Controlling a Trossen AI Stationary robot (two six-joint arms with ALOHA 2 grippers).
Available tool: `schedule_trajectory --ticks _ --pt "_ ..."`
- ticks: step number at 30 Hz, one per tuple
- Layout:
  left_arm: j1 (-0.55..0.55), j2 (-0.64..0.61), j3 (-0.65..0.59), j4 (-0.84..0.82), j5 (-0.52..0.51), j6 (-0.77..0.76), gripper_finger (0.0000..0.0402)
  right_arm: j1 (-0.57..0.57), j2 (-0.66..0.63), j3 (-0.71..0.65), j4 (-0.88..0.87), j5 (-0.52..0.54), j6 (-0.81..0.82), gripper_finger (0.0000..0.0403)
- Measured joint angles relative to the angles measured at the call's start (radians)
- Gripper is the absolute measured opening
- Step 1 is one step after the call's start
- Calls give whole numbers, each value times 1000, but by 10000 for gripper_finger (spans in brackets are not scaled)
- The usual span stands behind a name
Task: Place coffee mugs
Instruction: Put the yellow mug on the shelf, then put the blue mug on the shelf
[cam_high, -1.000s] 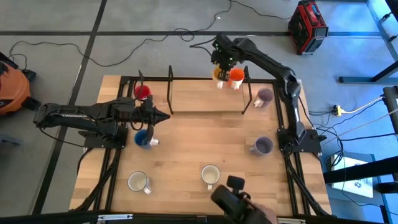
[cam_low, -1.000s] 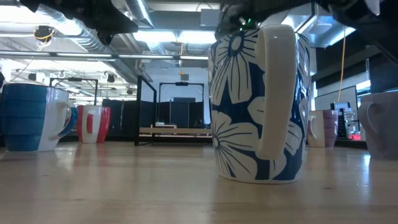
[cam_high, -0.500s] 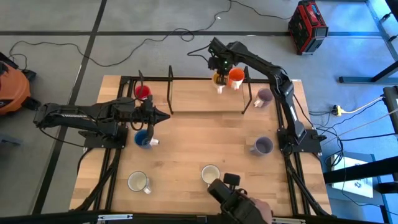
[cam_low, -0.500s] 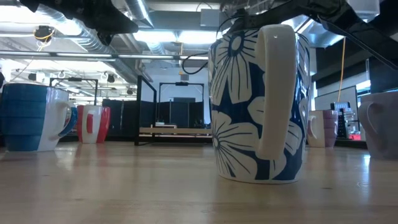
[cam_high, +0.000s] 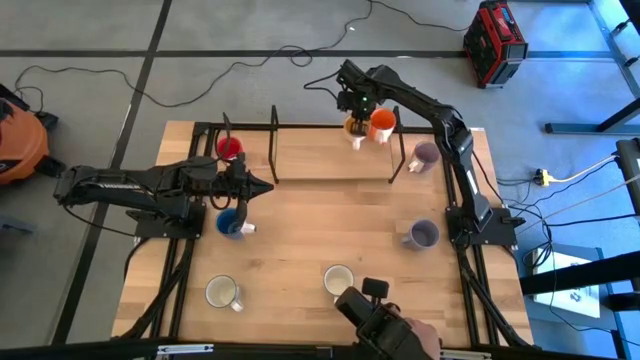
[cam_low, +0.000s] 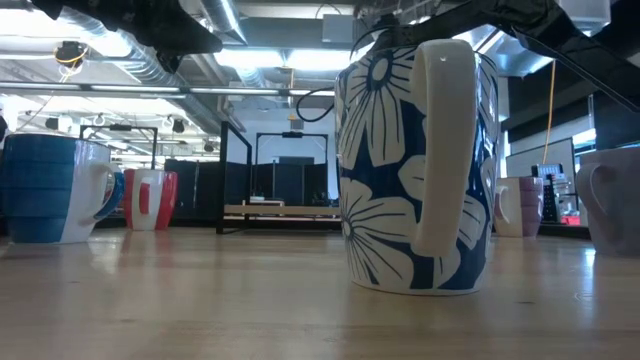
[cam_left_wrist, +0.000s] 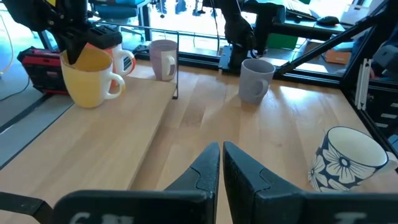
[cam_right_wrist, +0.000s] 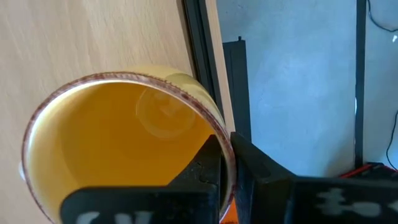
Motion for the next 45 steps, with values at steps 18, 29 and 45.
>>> schedule_trajectory --ticks 18,29,45 --pt "0 0 0 0 8 0 15 0 -2 0 18 4 -6 113" --pt "0 0 0 1 8 0 15 0 -2 0 21 -29 -7 133" --pt "0 -1 0 2 8 49 15 1 -11 90 -3 -19 -5 134"
